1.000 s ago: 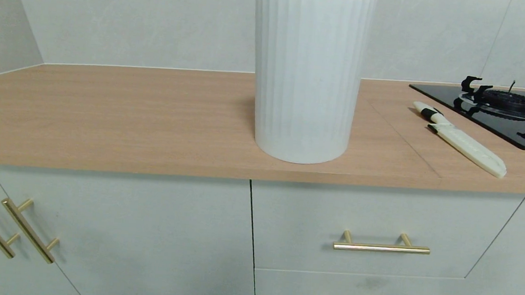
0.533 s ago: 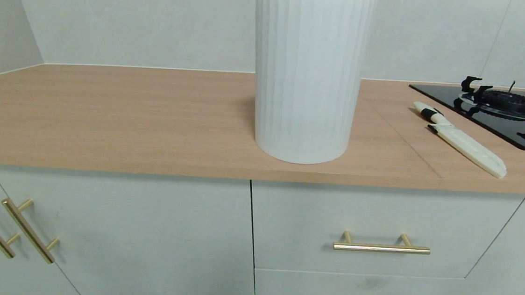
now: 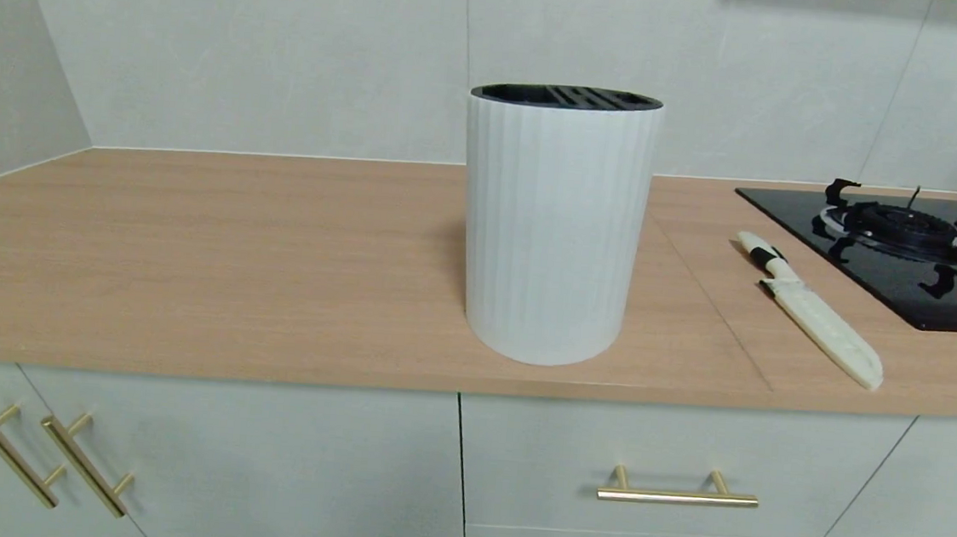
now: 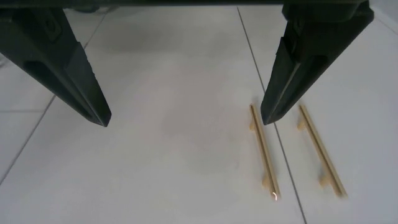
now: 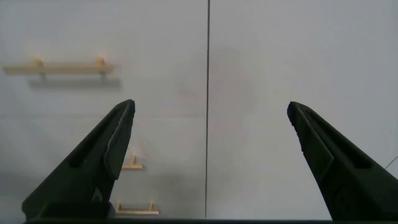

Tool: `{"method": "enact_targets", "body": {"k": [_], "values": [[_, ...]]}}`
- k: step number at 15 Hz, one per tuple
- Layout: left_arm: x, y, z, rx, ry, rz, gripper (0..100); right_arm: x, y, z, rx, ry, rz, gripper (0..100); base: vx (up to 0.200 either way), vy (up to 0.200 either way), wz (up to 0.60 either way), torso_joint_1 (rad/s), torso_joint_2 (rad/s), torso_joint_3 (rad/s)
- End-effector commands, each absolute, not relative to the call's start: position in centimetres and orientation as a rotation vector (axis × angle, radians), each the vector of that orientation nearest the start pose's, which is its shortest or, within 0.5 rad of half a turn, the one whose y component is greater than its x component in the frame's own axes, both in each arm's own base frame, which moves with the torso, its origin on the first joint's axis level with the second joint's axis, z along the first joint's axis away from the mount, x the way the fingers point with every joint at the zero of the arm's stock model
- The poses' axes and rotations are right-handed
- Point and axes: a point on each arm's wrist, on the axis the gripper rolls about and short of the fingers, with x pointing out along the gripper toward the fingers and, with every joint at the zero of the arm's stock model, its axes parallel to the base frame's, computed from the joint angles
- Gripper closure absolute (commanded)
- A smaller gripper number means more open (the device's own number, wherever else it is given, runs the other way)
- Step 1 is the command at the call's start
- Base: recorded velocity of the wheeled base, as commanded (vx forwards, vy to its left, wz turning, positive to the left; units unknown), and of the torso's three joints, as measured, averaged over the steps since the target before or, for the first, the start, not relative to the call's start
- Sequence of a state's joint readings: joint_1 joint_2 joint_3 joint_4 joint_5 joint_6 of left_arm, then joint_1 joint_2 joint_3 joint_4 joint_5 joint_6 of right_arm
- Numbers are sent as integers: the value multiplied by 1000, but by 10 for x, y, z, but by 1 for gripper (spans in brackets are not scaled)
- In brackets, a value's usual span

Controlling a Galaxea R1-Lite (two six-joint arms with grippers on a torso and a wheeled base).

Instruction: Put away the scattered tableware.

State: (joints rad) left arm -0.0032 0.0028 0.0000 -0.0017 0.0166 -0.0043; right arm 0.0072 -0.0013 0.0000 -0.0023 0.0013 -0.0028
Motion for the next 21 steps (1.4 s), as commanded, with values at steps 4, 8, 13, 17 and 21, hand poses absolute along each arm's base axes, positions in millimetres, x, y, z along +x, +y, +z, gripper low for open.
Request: {"method": "enact_targets", "body": {"k": [4, 8, 13, 17, 21], "values": [[-23, 0, 76, -5, 2, 14, 0, -23, 0, 76, -3, -3, 9, 0, 0, 0, 0, 182, -470, -286], [-23, 0, 76, -5, 2, 14, 0, -23, 0, 76, -3, -3, 9, 0, 0, 0, 0, 198, -472, -283], [-23, 0, 76, -5, 2, 14, 0, -23, 0, 76, -3, -3, 9, 0, 0, 0, 0, 219, -492, -284], [-23, 0, 76, -5, 3, 14, 0, -23, 0, 76, -3, -3, 9, 0, 0, 0, 0, 239, -519, -284], [-23, 0, 76, -5, 2, 14, 0, -23, 0, 76, -3, -3, 9, 0, 0, 0, 0, 250, -550, -299]]}}
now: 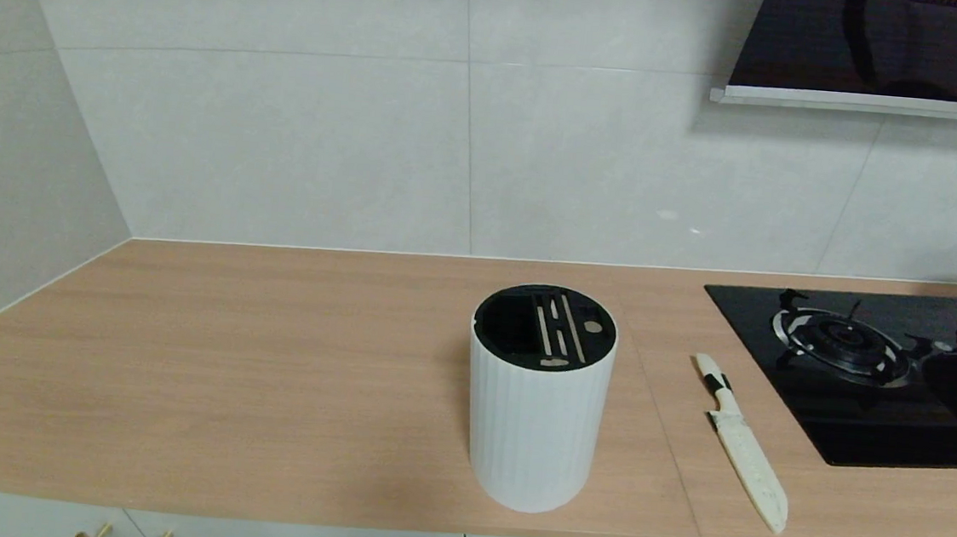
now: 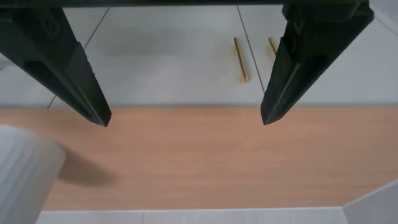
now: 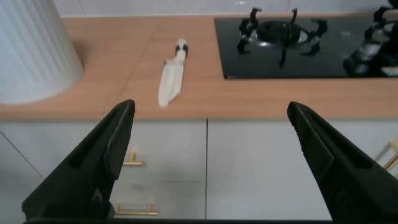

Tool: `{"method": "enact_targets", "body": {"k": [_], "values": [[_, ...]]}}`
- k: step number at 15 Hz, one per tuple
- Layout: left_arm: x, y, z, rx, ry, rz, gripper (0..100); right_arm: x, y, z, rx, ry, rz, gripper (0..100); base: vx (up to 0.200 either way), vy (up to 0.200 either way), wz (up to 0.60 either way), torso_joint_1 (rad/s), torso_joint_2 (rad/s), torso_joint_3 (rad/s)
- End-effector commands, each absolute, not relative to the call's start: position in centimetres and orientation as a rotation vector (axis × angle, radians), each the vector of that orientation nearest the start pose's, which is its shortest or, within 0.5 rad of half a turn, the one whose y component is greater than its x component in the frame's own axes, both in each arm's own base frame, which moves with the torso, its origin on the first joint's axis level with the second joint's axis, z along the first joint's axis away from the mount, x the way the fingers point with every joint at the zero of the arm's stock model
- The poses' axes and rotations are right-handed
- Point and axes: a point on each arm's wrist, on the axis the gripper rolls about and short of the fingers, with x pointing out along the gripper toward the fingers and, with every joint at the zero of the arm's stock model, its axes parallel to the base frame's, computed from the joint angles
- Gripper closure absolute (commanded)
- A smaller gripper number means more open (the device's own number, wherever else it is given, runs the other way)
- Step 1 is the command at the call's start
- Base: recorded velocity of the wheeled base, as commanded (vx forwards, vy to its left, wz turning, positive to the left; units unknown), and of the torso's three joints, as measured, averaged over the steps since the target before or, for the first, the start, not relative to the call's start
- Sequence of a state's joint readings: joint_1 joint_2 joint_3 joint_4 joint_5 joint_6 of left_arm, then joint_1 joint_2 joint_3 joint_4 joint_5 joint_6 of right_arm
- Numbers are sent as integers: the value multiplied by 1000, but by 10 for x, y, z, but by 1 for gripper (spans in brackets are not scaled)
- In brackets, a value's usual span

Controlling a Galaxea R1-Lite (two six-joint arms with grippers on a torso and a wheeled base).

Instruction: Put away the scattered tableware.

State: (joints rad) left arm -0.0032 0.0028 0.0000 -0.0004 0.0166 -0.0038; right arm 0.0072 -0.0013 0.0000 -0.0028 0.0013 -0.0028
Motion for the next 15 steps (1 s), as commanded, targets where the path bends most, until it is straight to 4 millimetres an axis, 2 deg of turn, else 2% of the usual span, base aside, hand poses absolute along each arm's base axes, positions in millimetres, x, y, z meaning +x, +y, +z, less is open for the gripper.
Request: {"method": "enact_targets", "body": {"k": [1, 8, 15], "values": [[-23, 0, 76, -5, 2, 14, 0, -23, 0, 76, -3, -3, 9, 0, 0, 0, 0, 266, -569, -300], [-23, 0, 76, -5, 2, 14, 0, -23, 0, 76, -3, -3, 9, 0, 0, 0, 0, 249, -527, -277], [-23, 0, 76, -5, 2, 14, 0, -23, 0, 76, -5, -2, 11, 0, 0, 0, 0, 23, -48, -24]]}}
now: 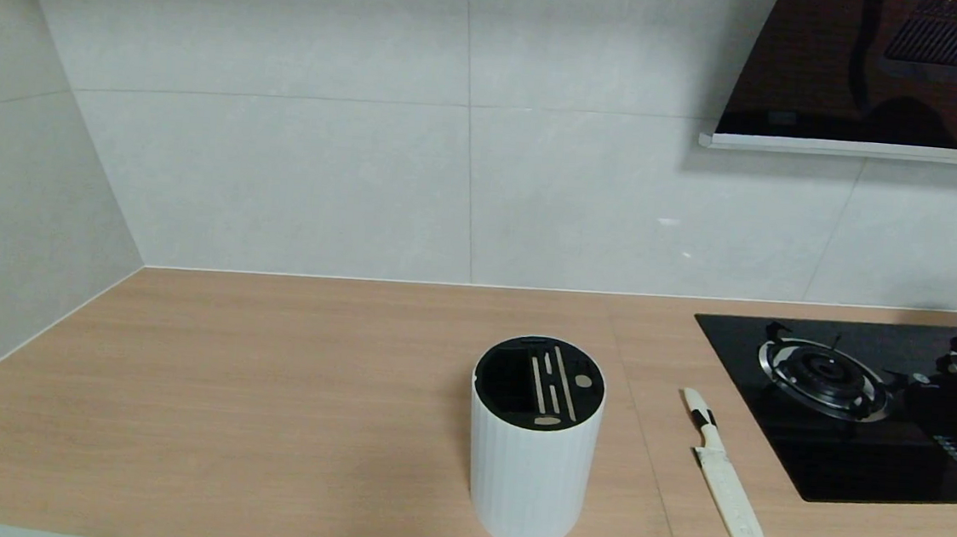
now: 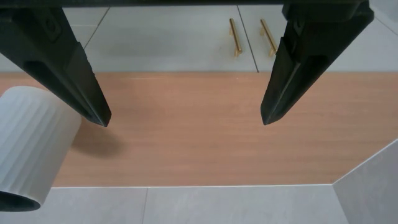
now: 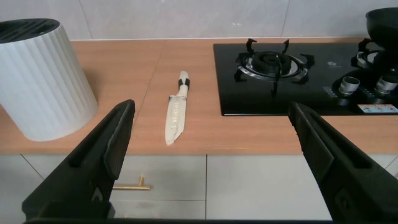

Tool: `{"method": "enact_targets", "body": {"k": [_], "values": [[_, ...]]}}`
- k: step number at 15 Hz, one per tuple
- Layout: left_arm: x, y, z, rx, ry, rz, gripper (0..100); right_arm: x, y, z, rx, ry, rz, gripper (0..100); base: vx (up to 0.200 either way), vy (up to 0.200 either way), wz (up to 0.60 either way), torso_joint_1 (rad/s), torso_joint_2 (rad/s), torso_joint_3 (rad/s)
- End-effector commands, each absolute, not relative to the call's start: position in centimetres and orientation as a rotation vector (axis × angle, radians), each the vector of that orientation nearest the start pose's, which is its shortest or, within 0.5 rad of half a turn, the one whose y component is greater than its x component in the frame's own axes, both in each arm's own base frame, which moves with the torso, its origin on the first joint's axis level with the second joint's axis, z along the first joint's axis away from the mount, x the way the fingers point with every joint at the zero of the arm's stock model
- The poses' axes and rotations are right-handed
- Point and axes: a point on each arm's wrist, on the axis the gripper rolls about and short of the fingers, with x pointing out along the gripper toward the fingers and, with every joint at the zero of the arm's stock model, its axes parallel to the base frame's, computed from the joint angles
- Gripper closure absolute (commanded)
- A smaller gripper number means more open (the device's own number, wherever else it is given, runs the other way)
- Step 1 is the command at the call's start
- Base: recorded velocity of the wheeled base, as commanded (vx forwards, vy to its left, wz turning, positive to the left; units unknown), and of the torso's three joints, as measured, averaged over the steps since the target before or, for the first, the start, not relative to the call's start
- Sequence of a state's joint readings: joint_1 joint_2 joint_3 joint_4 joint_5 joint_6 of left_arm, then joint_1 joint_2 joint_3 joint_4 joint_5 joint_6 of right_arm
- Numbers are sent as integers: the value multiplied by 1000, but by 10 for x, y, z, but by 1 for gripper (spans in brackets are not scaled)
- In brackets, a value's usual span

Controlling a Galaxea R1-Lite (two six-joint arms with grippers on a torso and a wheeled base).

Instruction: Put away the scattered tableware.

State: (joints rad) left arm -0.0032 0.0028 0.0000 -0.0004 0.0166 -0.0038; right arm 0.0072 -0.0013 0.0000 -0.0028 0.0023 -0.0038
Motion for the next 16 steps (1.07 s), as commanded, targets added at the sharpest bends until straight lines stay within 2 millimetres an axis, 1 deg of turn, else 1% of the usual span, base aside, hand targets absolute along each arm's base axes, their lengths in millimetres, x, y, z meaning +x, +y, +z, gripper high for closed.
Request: {"method": "enact_targets", "body": {"k": [1, 12, 13, 14, 15, 16], "values": [[-23, 0, 76, -5, 2, 14, 0, -23, 0, 76, -5, -3, 11, 0, 0, 0, 0, 0, 0, 0], [-23, 0, 76, -5, 2, 14, 0, -23, 0, 76, -26, -3, 11, 0, 0, 0, 0, 0, 0, 0], [-23, 0, 76, -5, 2, 14, 0, -24, 0, 79, -25, -17, 12, 0, 0, 0, 0, 0, 0, 0], [-23, 0, 76, -5, 2, 14, 0, -30, 0, 101, -14, -85, 27, 0, 0, 0, 0, 0, 0, 0], [-23, 0, 76, -5, 2, 14, 0, -34, 1, 116, 12, -99, 77, 0, 0, 0, 0, 0, 0, 0], [-23, 0, 76, -5, 2, 14, 0, -31, 2, 120, 16, -48, 122, 0, 0, 0, 0, 0, 0, 0]]}}
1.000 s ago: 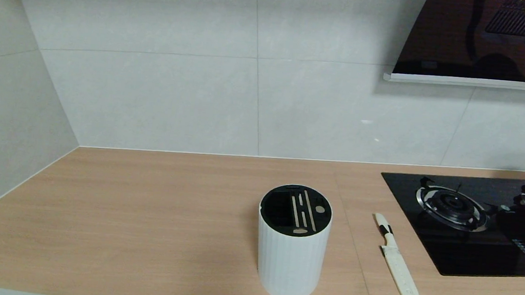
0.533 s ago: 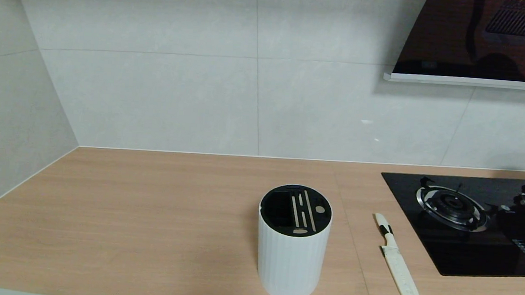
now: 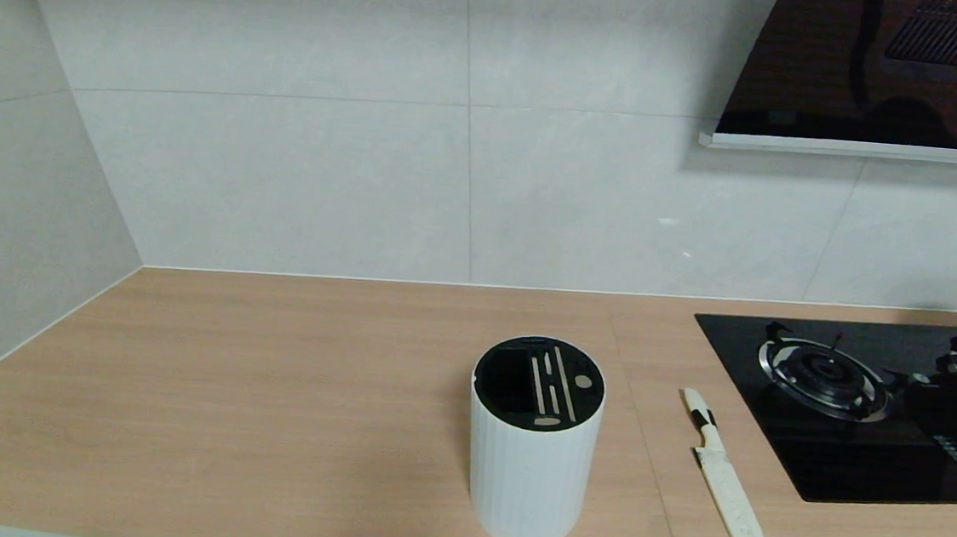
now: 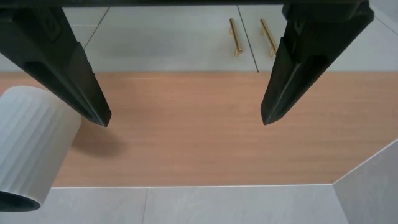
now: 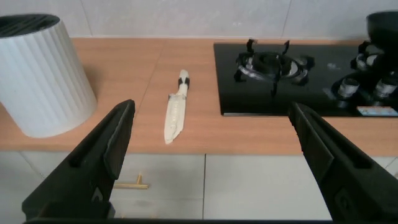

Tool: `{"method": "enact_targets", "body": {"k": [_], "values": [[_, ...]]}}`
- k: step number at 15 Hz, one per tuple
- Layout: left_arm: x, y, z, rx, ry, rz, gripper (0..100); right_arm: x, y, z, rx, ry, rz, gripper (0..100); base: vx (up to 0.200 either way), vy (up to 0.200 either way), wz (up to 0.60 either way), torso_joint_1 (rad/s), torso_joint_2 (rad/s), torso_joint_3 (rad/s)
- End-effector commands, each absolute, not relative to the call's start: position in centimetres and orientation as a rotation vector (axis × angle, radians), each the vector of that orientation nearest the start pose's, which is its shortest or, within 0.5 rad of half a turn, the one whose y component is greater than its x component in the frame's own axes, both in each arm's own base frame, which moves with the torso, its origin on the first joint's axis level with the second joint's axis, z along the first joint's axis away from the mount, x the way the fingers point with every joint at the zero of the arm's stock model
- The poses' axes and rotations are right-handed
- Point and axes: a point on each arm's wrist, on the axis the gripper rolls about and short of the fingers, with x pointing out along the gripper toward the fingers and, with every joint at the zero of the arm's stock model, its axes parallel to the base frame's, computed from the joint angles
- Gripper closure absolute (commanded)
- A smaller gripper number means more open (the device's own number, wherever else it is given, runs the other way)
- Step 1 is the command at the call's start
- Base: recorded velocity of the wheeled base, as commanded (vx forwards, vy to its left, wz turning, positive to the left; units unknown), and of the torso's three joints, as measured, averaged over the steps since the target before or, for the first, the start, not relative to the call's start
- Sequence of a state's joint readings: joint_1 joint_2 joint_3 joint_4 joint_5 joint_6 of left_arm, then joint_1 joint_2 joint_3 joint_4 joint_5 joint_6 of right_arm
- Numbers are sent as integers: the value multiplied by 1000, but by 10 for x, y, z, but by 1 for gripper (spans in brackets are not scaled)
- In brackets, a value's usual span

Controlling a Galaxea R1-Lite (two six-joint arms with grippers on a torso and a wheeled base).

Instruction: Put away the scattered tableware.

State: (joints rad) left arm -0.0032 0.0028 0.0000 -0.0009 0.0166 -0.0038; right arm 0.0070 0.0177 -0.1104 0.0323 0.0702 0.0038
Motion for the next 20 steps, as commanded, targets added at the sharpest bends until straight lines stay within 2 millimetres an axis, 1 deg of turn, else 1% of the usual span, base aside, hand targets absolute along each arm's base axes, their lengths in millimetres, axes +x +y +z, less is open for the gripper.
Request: {"method": "enact_targets", "body": {"k": [1, 2, 4, 6, 7, 9, 10, 11, 12, 13, 14, 16, 17, 19, 20], "values": [[-23, 0, 76, -5, 2, 14, 0, -24, 3, 120, 20, 47, 150, 0, 0, 0, 0, 0, 0, 0], [-23, 0, 76, -5, 2, 14, 0, -20, 3, 119, 21, 92, 151, 0, 0, 0, 0, 0, 0, 0], [-23, 0, 76, -5, 2, 14, 0, 1, 3, 119, 28, 277, 163, 0, 0, 0, 0, 0, 0, 0], [-23, 0, 76, -5, 2, 14, 0, 17, 4, 120, 18, 388, 182, 0, 0, 0, 0, 0, 0, 0], [-23, 0, 76, -5, 2, 14, 0, 27, 5, 121, -16, 446, 210, 0, 0, 0, 0, 0, 0, 0], [-23, 0, 76, -5, 2, 14, 0, 48, 5, 120, -25, 539, 214, 0, 0, 0, 0, 0, 0, 0], [-23, 0, 76, -5, 3, 14, 0, 64, 6, 122, -25, 575, 221, 0, 0, 0, 0, 0, 0, 0], [-23, 0, 76, -5, 2, 14, 0, 78, 8, 123, -27, 594, 227, 0, 0, 0, 0, 0, 0, 0], [-23, 0, 76, -5, 2, 14, 0, 85, 8, 123, -30, 602, 230, 0, 0, 0, 0, 0, 0, 0], [-23, 0, 76, -5, 3, 14, 0, 101, 11, 122, -33, 605, 245, 0, 0, 0, 0, 0, 0, 0], [-23, 0, 76, -5, 2, 14, 0, 112, 13, 120, -34, 610, 257, 0, 0, 0, 0, 0, 0, 0], [-23, 0, 76, -5, 2, 14, 0, 130, 16, 116, -49, 617, 248, 0, 0, 0, 0, 0, 0, 0], [-23, 0, 76, -5, 2, 14, 0, 145, 22, 114, -72, 609, 247, 0, 0, 0, 0, 0, 0, 0], [-23, 0, 76, -5, 2, 14, 0, 166, 31, 112, -96, 579, 248, 0, 0, 0, 0, 0, 0, 0], [-23, 0, 76, -5, 2, 14, 0, 180, 38, 111, -100, 554, 267, 0, 0, 0, 0, 0, 0, 0]]}}
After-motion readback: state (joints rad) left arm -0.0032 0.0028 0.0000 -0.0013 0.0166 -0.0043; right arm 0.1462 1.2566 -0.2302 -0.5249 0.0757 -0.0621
